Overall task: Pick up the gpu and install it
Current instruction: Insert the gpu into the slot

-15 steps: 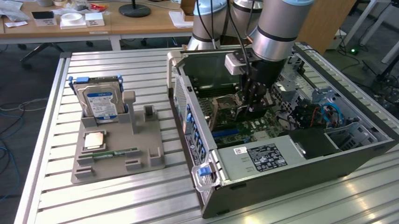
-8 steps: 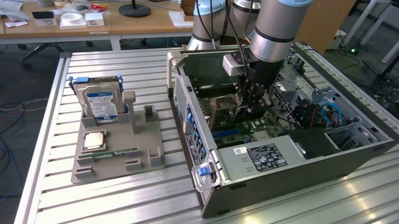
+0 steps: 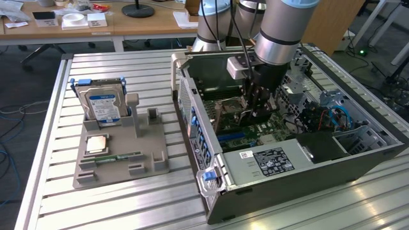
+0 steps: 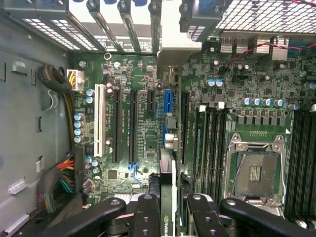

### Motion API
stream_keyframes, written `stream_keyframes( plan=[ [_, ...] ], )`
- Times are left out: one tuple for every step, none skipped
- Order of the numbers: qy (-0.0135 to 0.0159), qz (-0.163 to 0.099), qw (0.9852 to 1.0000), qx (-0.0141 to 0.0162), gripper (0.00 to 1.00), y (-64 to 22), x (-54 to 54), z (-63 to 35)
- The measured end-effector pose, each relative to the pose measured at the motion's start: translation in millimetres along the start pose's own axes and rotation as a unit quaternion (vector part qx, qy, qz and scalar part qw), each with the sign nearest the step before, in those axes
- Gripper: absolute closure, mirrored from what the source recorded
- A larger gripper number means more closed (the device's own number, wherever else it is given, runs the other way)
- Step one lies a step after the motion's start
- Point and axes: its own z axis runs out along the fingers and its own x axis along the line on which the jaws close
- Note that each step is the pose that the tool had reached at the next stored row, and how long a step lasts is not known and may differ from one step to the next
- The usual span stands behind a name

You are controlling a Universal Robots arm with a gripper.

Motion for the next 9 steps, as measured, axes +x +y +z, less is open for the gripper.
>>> stream_keyframes(
  plan=[
    [0.0000,0.000,1.0000,0.0000,0.74,0.4,0.1,0.1],
    [0.0001,0.000,1.0000,0.0000,0.74,0.9,0.1,0.2],
    [0.0001,0.000,1.0000,-0.0001,0.74,1.2,0.1,0.3],
    [0.0001,0.000,1.0000,0.0000,0.74,1.5,0.1,0.4],
    [0.0001,0.000,1.0000,-0.0001,0.74,1.8,0.2,0.7],
    [0.0001,0.000,1.0000,0.0000,0.74,2.1,0.2,1.1],
    [0.0001,0.000,1.0000,0.0000,0.74,2.4,0.1,1.5],
    [0.0001,0.000,1.0000,-0.0001,0.74,2.6,0.1,2.1],
    [0.0001,0.000,1.0000,0.0000,0.74,2.9,0.1,2.7]
  ],
)
